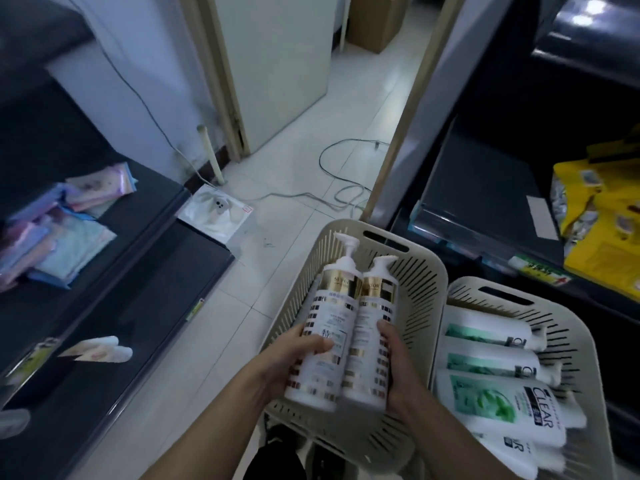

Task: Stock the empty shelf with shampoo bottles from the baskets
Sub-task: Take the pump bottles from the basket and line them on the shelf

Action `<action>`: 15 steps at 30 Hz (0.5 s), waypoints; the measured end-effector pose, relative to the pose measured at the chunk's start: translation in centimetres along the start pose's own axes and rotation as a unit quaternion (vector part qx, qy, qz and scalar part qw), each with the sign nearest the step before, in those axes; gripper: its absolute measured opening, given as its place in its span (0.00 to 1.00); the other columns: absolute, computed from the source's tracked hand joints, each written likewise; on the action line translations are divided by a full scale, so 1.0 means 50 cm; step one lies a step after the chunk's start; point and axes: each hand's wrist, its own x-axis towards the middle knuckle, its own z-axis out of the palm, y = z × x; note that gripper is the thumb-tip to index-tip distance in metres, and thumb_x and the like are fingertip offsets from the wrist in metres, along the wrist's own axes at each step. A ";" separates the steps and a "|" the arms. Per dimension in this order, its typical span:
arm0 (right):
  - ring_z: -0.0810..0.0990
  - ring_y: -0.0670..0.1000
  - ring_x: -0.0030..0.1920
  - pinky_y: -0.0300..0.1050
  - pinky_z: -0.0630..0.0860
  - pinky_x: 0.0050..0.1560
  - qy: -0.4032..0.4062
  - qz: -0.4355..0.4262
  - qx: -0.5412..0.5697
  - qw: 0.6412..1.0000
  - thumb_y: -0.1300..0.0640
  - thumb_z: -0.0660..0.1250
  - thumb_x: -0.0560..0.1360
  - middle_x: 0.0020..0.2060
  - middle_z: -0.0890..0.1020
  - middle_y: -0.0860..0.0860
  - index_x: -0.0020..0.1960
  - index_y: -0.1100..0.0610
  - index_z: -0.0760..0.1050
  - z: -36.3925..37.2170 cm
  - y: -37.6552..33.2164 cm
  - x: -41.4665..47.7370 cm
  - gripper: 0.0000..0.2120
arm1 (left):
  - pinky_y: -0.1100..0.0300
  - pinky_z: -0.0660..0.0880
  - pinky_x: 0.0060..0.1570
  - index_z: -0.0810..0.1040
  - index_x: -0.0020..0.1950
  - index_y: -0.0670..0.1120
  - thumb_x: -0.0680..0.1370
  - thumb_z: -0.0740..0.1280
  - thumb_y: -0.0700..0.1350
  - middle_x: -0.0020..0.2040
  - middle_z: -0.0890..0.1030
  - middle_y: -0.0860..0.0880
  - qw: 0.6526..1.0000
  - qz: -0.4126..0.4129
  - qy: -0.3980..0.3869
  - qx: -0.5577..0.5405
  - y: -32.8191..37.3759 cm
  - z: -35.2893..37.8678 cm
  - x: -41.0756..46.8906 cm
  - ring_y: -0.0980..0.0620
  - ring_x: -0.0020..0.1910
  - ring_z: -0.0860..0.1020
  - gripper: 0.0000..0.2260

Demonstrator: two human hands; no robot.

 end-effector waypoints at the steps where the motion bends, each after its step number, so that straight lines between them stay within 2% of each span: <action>1: 0.81 0.66 0.54 0.70 0.74 0.60 -0.012 -0.015 -0.018 1.000 0.43 0.84 0.50 0.56 0.82 0.66 0.64 0.62 0.77 0.008 -0.006 -0.010 0.47 | 0.49 0.81 0.40 0.72 0.64 0.42 0.62 0.74 0.40 0.49 0.84 0.40 1.000 0.018 0.003 0.001 0.004 0.003 -0.016 0.40 0.45 0.84 0.30; 5: 0.82 0.64 0.50 0.66 0.77 0.56 -0.084 -0.064 -0.074 0.992 0.45 0.79 0.58 0.52 0.83 0.65 0.64 0.64 0.75 0.047 -0.037 -0.055 0.40 | 0.46 0.79 0.46 0.69 0.68 0.45 0.60 0.74 0.40 0.57 0.81 0.37 0.996 0.089 0.021 -0.003 0.022 0.009 -0.081 0.36 0.53 0.81 0.36; 7: 0.84 0.65 0.51 0.64 0.81 0.52 -0.129 -0.088 -0.112 0.981 0.43 0.83 0.52 0.54 0.83 0.66 0.62 0.63 0.76 0.082 -0.052 -0.078 0.44 | 0.43 0.78 0.48 0.69 0.69 0.45 0.61 0.74 0.40 0.60 0.79 0.35 0.992 0.119 0.036 -0.012 0.029 0.006 -0.115 0.34 0.54 0.80 0.36; 9: 0.84 0.65 0.52 0.62 0.82 0.48 -0.165 -0.096 -0.139 0.972 0.43 0.85 0.51 0.55 0.83 0.65 0.62 0.62 0.76 0.121 -0.060 -0.099 0.46 | 0.40 0.78 0.51 0.70 0.69 0.43 0.62 0.76 0.44 0.60 0.79 0.34 0.987 0.143 0.060 -0.027 0.031 0.002 -0.153 0.33 0.55 0.79 0.36; 12: 0.84 0.65 0.50 0.58 0.82 0.44 -0.195 -0.107 -0.178 0.959 0.52 0.82 0.59 0.54 0.83 0.66 0.64 0.65 0.74 0.176 -0.070 -0.125 0.38 | 0.39 0.77 0.55 0.72 0.68 0.42 0.63 0.79 0.52 0.60 0.80 0.34 0.977 0.182 0.094 -0.054 0.029 -0.004 -0.217 0.33 0.57 0.79 0.37; 15: 0.85 0.64 0.47 0.55 0.83 0.41 -0.222 -0.130 -0.226 0.939 0.59 0.77 0.64 0.52 0.84 0.66 0.64 0.67 0.73 0.234 -0.075 -0.149 0.31 | 0.40 0.78 0.53 0.73 0.67 0.45 0.56 0.83 0.54 0.58 0.81 0.36 0.960 0.224 0.145 -0.084 0.034 -0.019 -0.286 0.35 0.56 0.80 0.43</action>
